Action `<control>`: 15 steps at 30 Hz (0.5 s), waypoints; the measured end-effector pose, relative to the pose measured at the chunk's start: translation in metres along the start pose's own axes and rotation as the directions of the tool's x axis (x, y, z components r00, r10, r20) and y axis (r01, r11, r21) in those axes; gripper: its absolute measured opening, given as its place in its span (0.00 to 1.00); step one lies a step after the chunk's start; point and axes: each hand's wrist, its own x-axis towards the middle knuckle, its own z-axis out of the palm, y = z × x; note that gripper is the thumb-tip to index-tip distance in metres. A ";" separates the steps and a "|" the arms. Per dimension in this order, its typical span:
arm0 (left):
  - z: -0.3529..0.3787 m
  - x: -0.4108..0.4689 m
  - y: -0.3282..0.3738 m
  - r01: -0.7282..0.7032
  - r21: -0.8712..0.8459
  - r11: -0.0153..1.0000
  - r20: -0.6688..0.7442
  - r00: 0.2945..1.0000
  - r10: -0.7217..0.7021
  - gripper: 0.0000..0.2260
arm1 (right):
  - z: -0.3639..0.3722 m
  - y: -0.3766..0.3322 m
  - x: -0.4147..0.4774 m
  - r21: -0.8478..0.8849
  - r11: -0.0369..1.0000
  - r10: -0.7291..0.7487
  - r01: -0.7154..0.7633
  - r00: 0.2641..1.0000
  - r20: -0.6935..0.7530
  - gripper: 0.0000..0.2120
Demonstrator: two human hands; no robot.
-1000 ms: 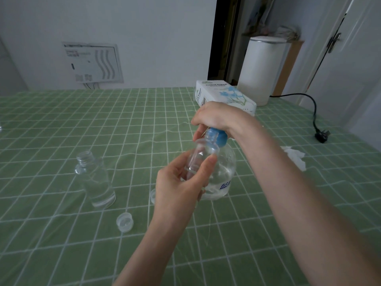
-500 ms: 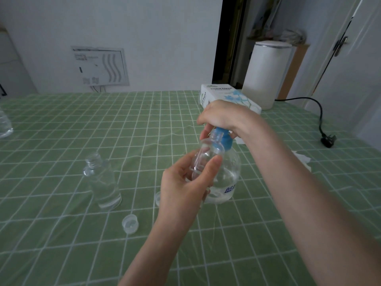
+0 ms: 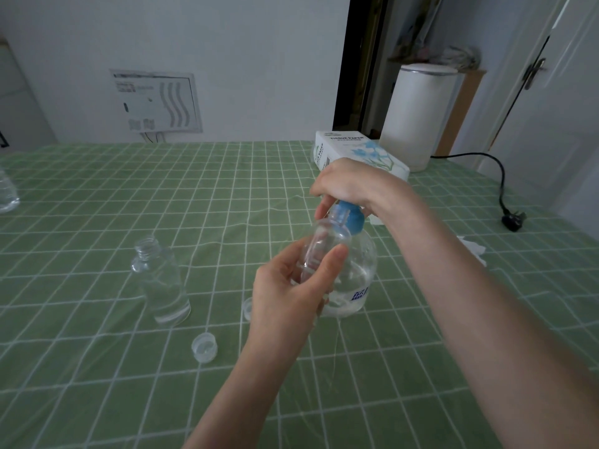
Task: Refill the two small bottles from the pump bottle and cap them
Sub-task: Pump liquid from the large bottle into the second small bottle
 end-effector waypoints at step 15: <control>0.000 0.001 0.001 0.010 0.016 1.000 -0.010 1.000 -0.010 0.15 | 0.002 0.002 0.002 -0.003 1.000 0.012 -0.012 1.000 0.024 0.15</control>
